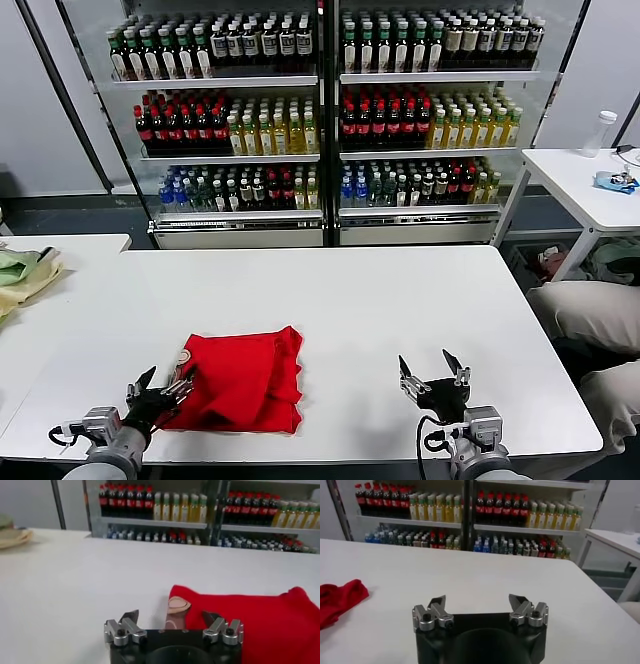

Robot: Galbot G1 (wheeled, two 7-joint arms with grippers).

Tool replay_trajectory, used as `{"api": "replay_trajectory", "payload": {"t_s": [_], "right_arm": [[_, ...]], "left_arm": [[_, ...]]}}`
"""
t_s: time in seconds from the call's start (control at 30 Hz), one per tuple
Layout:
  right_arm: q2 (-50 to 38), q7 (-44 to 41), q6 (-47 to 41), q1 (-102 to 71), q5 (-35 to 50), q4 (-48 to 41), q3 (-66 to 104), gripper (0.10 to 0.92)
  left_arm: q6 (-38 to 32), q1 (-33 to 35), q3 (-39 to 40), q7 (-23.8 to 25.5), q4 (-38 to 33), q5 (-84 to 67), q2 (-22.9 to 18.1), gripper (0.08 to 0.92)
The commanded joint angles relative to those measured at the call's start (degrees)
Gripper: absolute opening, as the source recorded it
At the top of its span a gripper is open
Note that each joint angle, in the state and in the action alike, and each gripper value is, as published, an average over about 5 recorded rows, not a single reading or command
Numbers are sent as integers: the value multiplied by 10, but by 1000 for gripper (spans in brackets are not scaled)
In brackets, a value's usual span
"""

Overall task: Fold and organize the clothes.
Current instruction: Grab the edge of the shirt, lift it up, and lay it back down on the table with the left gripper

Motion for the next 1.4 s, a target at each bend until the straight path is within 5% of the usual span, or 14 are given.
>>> {"api": "replay_trajectory", "payload": {"t_s": [0.03, 0.53, 0.73, 1.17, 1.4], "right_arm": [[2, 0, -1, 0, 0, 1, -1, 823], [2, -2, 2, 1, -1, -2, -4, 823], [-1, -1, 2, -2, -1, 1, 1, 823], [-2, 0, 5, 1, -2, -3, 0, 823], [-5, -1, 8, 1, -2, -3, 3, 823]], "left_arm": [[19, 7, -16, 27, 29, -88, -5, 766], [18, 11, -18, 23, 1, -106, -14, 334], [38, 20, -117, 13, -76, -138, -6, 173], [100, 22, -379, 63, -36, -202, 82, 134], [100, 29, -332, 58, -60, -199, 122, 134]]}}
